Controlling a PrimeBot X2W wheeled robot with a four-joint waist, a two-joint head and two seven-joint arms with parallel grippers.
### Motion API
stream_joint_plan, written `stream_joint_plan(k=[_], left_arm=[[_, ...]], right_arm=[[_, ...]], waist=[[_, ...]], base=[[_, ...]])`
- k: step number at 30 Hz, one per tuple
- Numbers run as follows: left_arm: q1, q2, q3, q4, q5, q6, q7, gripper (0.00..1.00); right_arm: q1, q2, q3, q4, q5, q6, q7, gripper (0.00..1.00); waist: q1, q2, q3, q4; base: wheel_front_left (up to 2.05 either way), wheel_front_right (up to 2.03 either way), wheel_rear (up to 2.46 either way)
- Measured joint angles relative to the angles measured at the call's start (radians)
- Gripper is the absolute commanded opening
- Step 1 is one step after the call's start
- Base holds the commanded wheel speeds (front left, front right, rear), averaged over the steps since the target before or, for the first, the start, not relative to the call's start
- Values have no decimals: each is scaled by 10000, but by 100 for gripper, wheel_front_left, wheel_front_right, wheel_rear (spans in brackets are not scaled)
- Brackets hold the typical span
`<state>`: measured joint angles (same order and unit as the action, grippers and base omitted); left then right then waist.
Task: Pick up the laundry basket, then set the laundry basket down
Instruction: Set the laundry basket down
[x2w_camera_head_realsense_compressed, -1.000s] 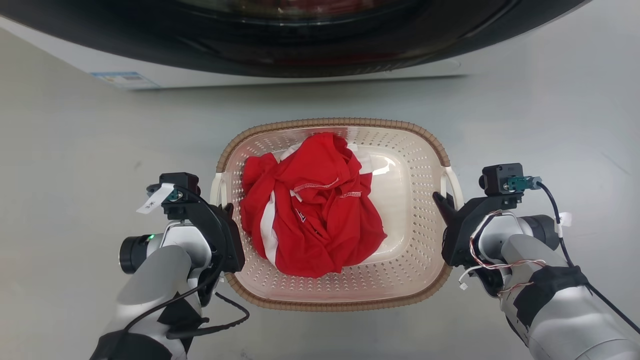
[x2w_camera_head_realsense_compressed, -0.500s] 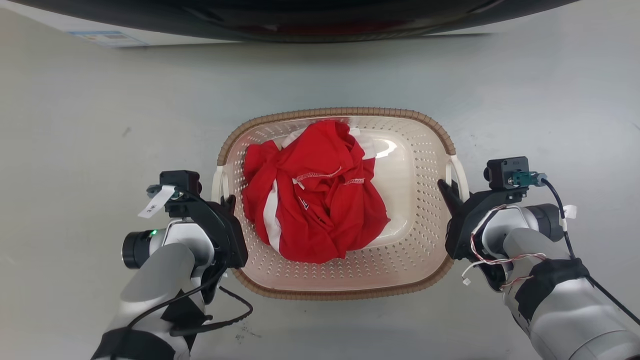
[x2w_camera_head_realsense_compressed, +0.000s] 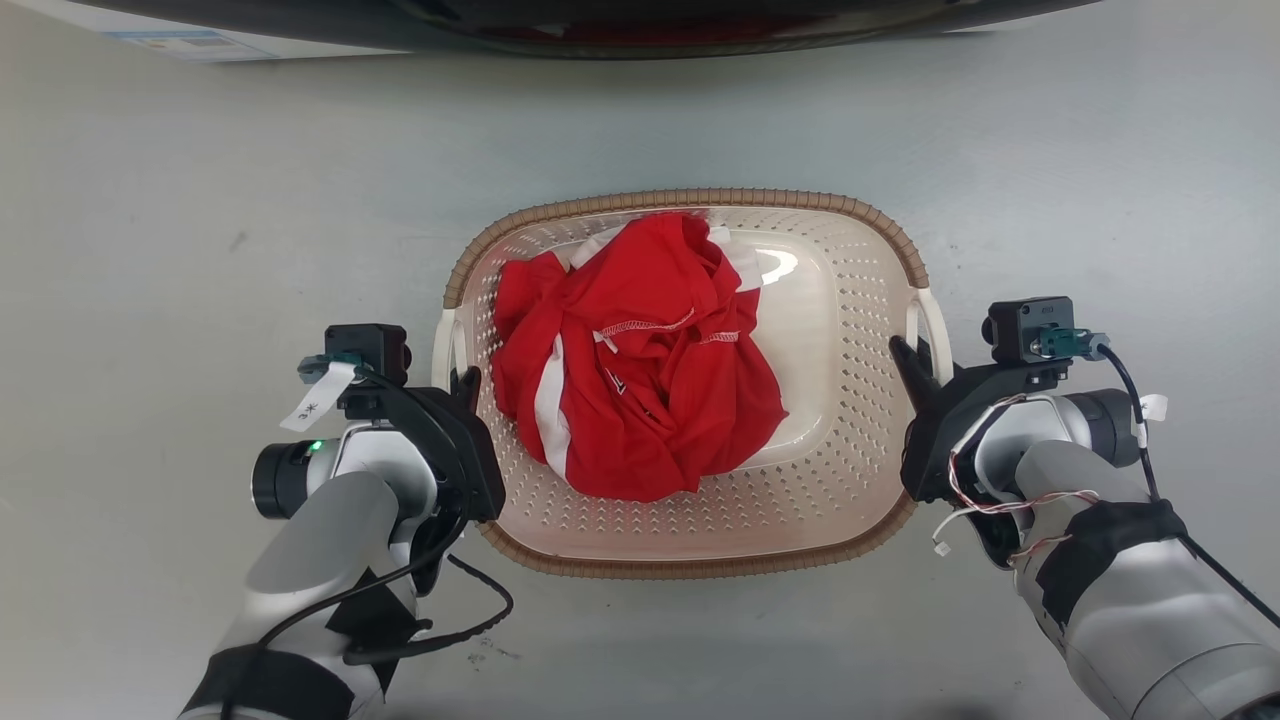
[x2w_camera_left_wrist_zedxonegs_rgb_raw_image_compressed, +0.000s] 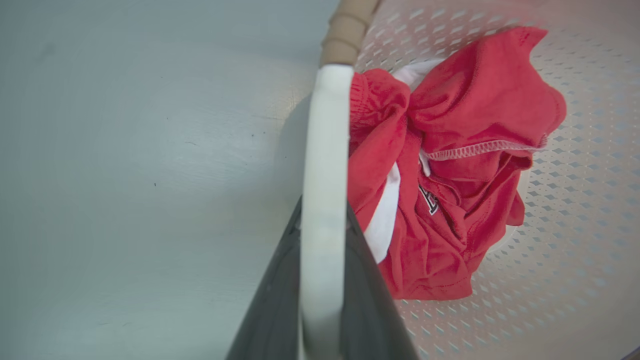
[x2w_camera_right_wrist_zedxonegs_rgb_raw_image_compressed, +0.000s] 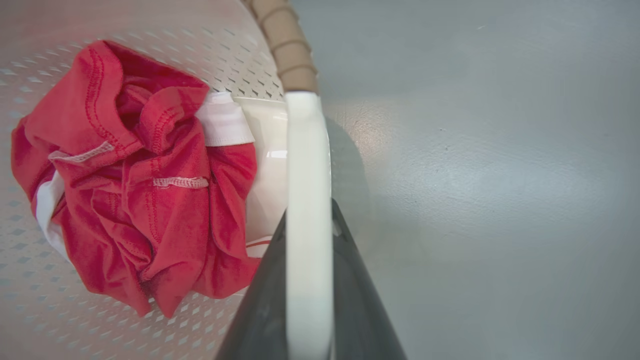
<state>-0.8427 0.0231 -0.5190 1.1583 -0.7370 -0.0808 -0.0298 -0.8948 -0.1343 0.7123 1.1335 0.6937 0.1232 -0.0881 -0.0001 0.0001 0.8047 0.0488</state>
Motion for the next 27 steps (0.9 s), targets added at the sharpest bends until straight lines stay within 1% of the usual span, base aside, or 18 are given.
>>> stream_joint_plan(k=[6,7,8,9,15,21,24,27], left_arm=[[0,12,-134,-2,-176,-2,0,0],[0,15,-157,-4,-180,-2,-2,36],[0,29,-174,-15,-192,-36,-48,84],[-11,50,-190,-40,-194,-77,-82,100],[-134,50,-336,-115,-562,-77,-113,100],[-114,52,-571,-59,-608,-84,-109,100],[-87,50,-644,31,-600,-88,-203,100],[9,50,-654,107,-579,-165,-533,100]], right_arm=[[-46,33,109,130,-73,0,-119,0],[-57,35,142,130,-82,0,-163,33],[-65,36,173,130,-86,2,-209,72],[-79,40,207,132,-100,4,-259,100],[-150,125,314,176,-125,13,-445,100],[-132,127,378,339,-127,13,-740,100],[-105,115,449,341,-167,13,-940,100],[48,44,571,341,-326,13,-1179,100]], waist=[[0,-2,-30,10],[0,-1,-36,12],[0,-2,-40,14],[0,-1,-44,15],[0,-2,-84,21],[0,-2,-295,48],[0,-2,-478,64],[0,-2,-724,79]], base=[[0,0,0],[0,0,0],[0,0,0],[0,0,0],[0,0,0],[0,0,0],[0,0,0],[0,0,0]])
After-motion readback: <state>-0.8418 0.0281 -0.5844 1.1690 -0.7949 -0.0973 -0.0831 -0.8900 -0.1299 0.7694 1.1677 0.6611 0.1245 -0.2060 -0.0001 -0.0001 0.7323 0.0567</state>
